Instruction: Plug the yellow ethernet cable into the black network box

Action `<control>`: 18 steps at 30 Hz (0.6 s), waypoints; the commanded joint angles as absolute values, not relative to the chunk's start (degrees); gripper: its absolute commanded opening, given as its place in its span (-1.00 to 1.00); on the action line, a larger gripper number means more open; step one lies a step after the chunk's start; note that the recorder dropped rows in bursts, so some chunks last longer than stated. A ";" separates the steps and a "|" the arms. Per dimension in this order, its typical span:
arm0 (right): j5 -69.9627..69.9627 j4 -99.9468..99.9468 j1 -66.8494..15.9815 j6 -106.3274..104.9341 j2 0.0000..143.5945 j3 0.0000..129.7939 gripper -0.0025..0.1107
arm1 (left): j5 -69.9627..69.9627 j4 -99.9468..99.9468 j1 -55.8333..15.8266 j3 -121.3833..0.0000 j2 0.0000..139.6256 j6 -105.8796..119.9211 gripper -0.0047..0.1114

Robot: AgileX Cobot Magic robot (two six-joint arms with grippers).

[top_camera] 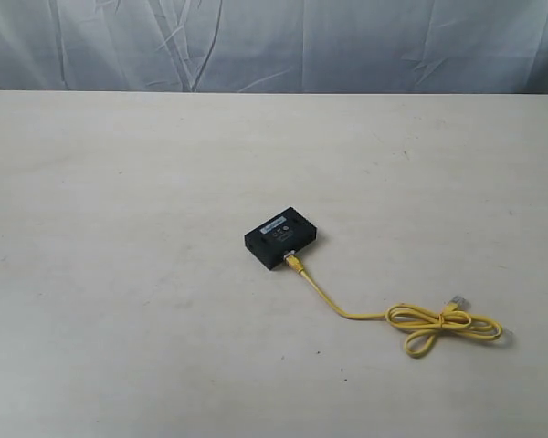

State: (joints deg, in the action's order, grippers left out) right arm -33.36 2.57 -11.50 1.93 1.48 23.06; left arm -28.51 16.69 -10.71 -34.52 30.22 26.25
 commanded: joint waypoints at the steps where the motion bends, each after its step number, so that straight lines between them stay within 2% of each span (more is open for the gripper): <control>1: -30.32 0.87 -8.57 1.69 0.00 16.87 -0.95 | -28.61 16.65 -10.41 -34.11 29.98 25.93 -0.92; 11: -20.79 0.00 -7.37 1.69 0.00 1.75 -0.95 | -28.32 16.65 -10.41 -34.11 29.98 25.93 -0.92; 18: -19.84 0.00 -7.37 1.69 0.00 0.00 -0.95 | -28.32 16.65 -10.41 -34.11 29.98 25.93 -0.92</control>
